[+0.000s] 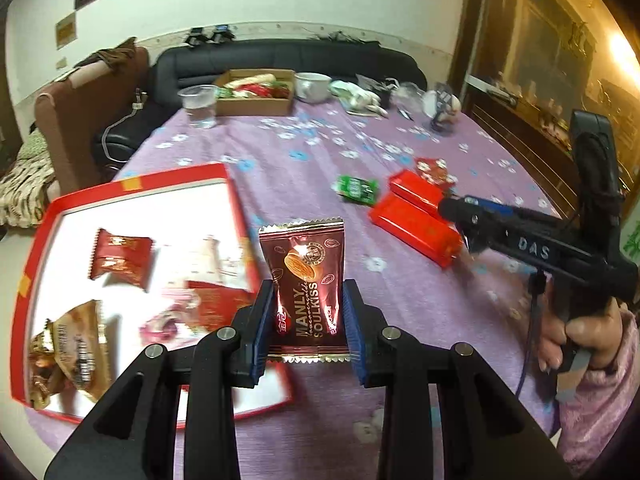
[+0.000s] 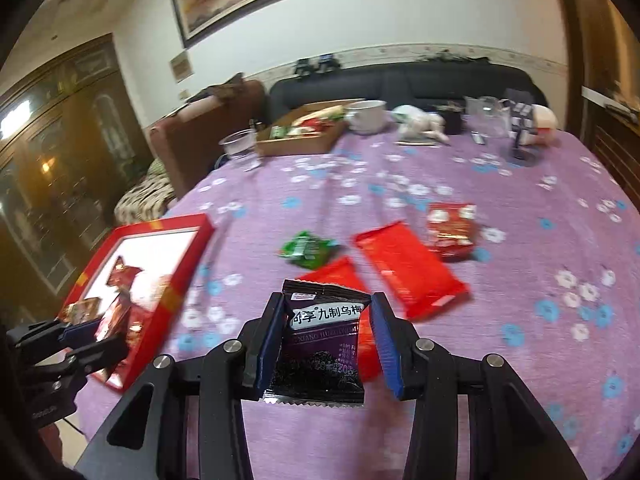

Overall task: Organize snacks
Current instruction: 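Carry the brown chocolate bar and purple packet over the tray with both tools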

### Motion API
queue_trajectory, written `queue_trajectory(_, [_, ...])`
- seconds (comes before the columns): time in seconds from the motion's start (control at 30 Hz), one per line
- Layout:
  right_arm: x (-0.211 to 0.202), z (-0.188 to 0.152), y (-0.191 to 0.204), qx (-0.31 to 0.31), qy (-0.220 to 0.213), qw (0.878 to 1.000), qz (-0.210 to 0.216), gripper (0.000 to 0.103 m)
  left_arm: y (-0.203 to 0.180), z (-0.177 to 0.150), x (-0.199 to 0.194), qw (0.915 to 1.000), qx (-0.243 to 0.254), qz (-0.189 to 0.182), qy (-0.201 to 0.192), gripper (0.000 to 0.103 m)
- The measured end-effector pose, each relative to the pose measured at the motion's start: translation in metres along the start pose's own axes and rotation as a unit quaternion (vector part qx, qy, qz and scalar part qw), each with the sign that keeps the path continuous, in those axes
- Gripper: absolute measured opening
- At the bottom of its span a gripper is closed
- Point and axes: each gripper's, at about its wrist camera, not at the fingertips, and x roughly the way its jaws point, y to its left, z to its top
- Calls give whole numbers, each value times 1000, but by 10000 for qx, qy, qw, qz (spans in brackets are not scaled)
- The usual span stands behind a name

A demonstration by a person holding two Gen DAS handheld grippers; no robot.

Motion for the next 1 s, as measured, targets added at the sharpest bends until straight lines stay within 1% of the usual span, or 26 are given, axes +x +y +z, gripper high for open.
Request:
queue_trajectory(0.17, [9, 0, 34, -235, 87, 9996, 154, 44, 23, -3, -7, 9995, -166, 221, -137, 30])
queue_trajectory(0.3, [13, -1, 54, -380, 121, 9989, 256, 44, 41, -7, -13, 9986, -303, 364, -231, 30])
queue_trajectory(0.67, [25, 8, 126, -854, 81, 9941, 657, 44, 79, -17, -23, 9955, -643, 613, -324, 30])
queue_trajectory(0.83, [28, 10, 145, -966, 53, 9923, 778, 44, 97, -20, -27, 9937, -788, 715, -353, 30])
queue_trajectory(1.0, [32, 9, 152, -995, 84, 9919, 789, 44, 114, -23, -31, 9913, -929, 848, -396, 30])
